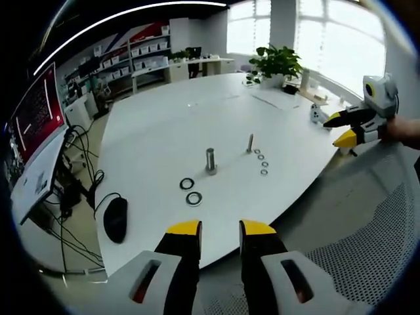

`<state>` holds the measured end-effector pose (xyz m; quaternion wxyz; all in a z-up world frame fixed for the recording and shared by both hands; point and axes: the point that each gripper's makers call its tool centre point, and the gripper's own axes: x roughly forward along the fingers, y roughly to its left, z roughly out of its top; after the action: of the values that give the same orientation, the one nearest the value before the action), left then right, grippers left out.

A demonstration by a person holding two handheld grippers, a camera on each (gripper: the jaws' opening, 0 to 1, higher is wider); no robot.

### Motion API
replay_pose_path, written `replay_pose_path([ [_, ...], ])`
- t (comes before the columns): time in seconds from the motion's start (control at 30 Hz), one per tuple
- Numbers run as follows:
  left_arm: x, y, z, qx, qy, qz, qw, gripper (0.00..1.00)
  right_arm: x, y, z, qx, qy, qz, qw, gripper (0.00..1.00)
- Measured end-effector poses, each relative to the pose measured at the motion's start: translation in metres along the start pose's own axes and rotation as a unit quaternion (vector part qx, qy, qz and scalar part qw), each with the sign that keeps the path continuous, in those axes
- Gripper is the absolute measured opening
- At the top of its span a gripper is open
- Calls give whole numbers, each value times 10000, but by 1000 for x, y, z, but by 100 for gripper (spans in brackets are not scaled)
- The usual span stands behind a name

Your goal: Place the washer onto the threaded stud by aligning its center hole with the stud, sliding it down to the base, and recovering from edge contact or off-axis alignment until the washer reaches the visible bottom stop.

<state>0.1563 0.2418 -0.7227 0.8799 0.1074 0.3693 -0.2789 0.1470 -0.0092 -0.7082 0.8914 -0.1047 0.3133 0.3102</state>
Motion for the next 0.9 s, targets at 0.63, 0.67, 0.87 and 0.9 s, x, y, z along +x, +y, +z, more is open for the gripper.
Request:
replay_pose_path([
  [0.63,-3,4,7,-133,-184,69,9997,20,-1,-3,-1,-14,24,-108,9999,42],
  [0.67,-3,3,7,-131,-187,65,9997,20,-1,-3,-2,14,22,-105,9999,42],
  [0.87,-2,3,4,-114,-124,84,9998,20,-2,-4,-2,74,20,-110,9999,42],
  [0.9,-1,3,4,-119,-102,72,9999,20,-2,-4,-2,80,17,-105,9999,42],
])
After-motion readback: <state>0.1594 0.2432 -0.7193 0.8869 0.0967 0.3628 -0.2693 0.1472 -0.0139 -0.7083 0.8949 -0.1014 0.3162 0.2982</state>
